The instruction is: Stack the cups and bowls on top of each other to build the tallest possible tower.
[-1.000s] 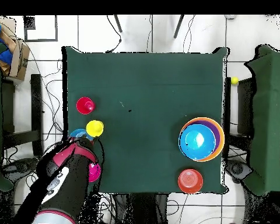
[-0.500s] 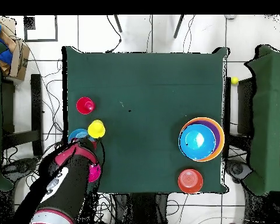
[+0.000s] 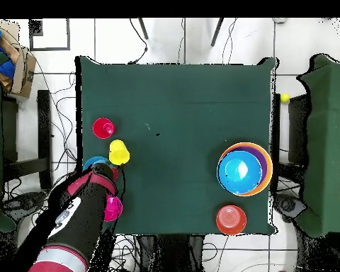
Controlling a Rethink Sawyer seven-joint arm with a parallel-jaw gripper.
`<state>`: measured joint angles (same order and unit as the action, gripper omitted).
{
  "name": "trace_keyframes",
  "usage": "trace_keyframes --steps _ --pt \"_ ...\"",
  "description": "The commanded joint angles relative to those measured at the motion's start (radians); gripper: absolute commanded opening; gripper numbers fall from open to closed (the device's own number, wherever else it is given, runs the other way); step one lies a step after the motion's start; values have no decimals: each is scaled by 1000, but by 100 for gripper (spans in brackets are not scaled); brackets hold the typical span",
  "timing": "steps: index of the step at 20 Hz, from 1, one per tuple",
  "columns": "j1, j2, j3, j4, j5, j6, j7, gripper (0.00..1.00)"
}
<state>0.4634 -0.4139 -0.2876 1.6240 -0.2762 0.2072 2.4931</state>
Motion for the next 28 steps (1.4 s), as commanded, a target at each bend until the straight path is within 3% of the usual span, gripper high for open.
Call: trace_keyframes --steps 1,13,28 --pt "0 18 86 -82 44 114 43 100" --pt "-22 -20 113 -60 42 122 27 100" --pt "-102 -120 188 -14 18 157 -39 100"
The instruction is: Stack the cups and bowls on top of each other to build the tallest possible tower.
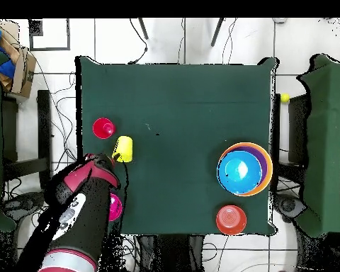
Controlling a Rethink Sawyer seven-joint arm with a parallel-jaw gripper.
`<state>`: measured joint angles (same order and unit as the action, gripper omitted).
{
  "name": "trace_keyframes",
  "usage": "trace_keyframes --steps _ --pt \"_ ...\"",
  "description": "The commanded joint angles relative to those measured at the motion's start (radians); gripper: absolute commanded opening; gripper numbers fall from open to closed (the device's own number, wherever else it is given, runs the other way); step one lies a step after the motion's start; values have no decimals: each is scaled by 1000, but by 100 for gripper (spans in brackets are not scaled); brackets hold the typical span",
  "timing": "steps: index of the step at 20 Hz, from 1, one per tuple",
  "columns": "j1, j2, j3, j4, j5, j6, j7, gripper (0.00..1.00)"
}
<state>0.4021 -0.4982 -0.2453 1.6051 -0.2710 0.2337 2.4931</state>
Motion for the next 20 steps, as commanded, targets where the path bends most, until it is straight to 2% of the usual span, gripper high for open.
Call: trace_keyframes --steps 1,7,11,20 --pt "-46 -41 151 6 10 136 -46 100" --pt "-77 -54 183 -12 -22 173 -105 100" --pt "-89 -47 186 6 9 135 -33 100" --pt "-119 -40 202 4 14 98 3 100"
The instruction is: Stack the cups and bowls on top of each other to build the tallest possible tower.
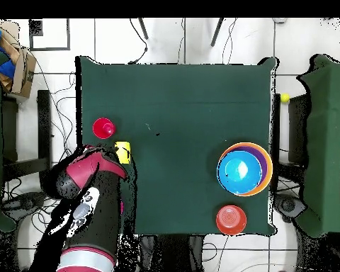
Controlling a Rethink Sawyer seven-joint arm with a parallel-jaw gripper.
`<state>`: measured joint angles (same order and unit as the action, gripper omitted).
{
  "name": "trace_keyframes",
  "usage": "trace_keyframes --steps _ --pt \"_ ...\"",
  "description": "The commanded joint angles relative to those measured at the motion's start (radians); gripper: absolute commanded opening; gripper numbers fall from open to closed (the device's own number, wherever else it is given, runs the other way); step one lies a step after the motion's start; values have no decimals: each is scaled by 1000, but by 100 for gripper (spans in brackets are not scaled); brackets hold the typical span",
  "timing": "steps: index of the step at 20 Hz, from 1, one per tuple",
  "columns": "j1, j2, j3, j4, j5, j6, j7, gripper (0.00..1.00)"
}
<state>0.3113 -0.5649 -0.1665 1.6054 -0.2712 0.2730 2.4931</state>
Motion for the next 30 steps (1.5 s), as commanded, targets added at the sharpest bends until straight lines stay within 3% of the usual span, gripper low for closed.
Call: trace_keyframes --steps 1,9,14,18,30 --pt "-29 29 124 4 13 53 5 100" --pt "-34 60 119 -26 15 35 20 100" --pt "-60 57 148 -69 31 125 -19 100" --pt "-70 95 152 -167 40 220 -46 100" --pt "-95 242 167 -458 49 368 -66 100"
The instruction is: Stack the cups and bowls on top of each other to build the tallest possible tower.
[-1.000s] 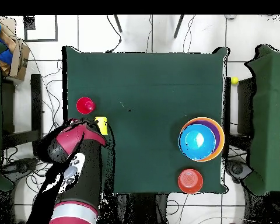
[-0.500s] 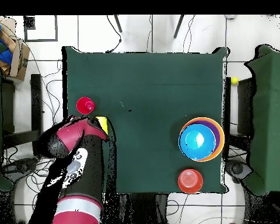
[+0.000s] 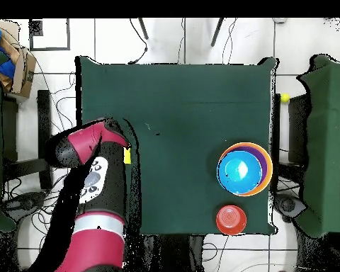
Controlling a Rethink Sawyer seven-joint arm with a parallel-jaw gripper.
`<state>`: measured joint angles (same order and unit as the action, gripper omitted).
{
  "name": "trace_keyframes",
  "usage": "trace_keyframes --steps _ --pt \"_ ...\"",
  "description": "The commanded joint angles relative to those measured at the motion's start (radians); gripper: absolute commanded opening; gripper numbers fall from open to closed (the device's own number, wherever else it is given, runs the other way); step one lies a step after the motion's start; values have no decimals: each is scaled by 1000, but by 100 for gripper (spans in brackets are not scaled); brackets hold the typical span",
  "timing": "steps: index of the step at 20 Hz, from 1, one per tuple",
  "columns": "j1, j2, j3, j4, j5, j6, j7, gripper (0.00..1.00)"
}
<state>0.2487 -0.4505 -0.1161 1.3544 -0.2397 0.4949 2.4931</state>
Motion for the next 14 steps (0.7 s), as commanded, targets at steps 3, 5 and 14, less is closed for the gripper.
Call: trace_keyframes --steps 3,5,14 --pt "-36 141 122 -246 16 181 -77 100" --pt "-36 149 124 -268 17 199 -79 100" --pt "-29 185 113 -291 4 165 -58 100"
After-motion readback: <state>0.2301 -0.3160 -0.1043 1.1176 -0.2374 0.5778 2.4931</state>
